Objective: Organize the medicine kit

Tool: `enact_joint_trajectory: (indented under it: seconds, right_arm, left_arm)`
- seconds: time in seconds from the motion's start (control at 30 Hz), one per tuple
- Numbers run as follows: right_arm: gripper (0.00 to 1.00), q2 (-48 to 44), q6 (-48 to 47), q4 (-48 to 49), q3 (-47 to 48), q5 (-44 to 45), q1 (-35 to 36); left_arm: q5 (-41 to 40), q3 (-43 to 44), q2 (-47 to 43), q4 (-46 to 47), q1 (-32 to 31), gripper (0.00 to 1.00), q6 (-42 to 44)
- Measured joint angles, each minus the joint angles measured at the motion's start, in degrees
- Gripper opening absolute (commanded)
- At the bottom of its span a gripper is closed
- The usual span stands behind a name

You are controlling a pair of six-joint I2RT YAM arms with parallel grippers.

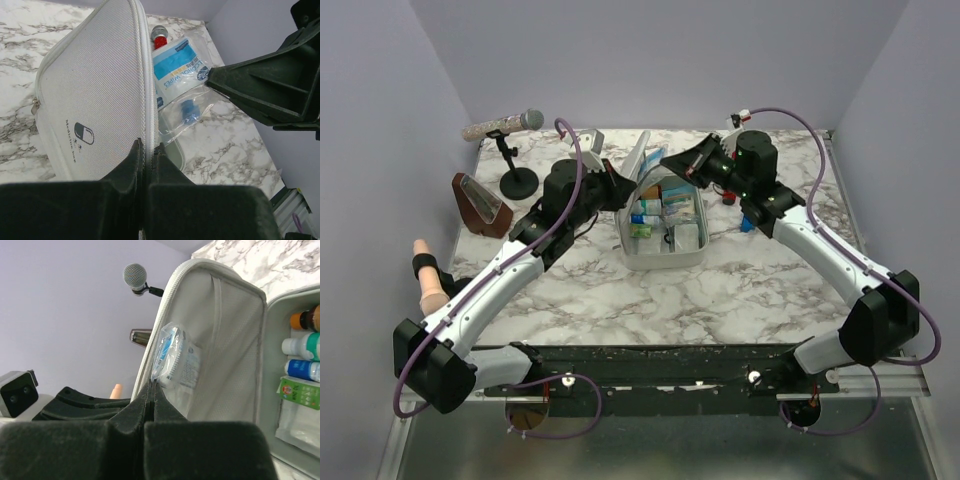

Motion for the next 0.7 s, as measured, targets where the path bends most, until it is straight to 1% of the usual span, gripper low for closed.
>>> enact_joint_trajectory:
  seconds: [0.13,0.43,0.47,0.53,0.6,0.63,0.7]
  right_arm:
    - [0.01,0.59,2.62,1.68,-0.57,0.07,0.94]
    - [0.01,6.93,2.32,1.64,0.98,0.00,4.57]
    - [0.12,7.69,2.12,1.60,0.98,0.00,4.70]
    - [0.41,8.83,1.55,1.60,0.98,-0.35,4.85]
    - [0.61,9.11,0.70,1.60,0.98,-1.07,4.87]
    - [0.67,9.09,0.26,1.62,0.98,-1.36,4.87]
    - [0.70,8.68,-0.85,1.60,0.98,-1.51,4.87]
  left_arm:
    - [-0.07,-0.42,-0.20,0.52,-0.11,0.00,-0.37]
    - [-0.76,-0.98,-1.05,0.52,-0.11,0.00,-0.63]
    - [-0.87,-1.09,-1.18,0.52,-0.13,0.00,-0.63]
    - [-1.29,-1.40,-1.68,0.48,-0.13,0.00,-0.61]
    - [-1.51,-1.66,-2.10,0.35,-0.15,0.00,-0.61]
    - [-1.60,-1.79,-2.34,0.28,-0.15,0.00,-0.59]
    - [-2.08,-2.10,-2.91,0.09,-0.15,0.00,-0.55]
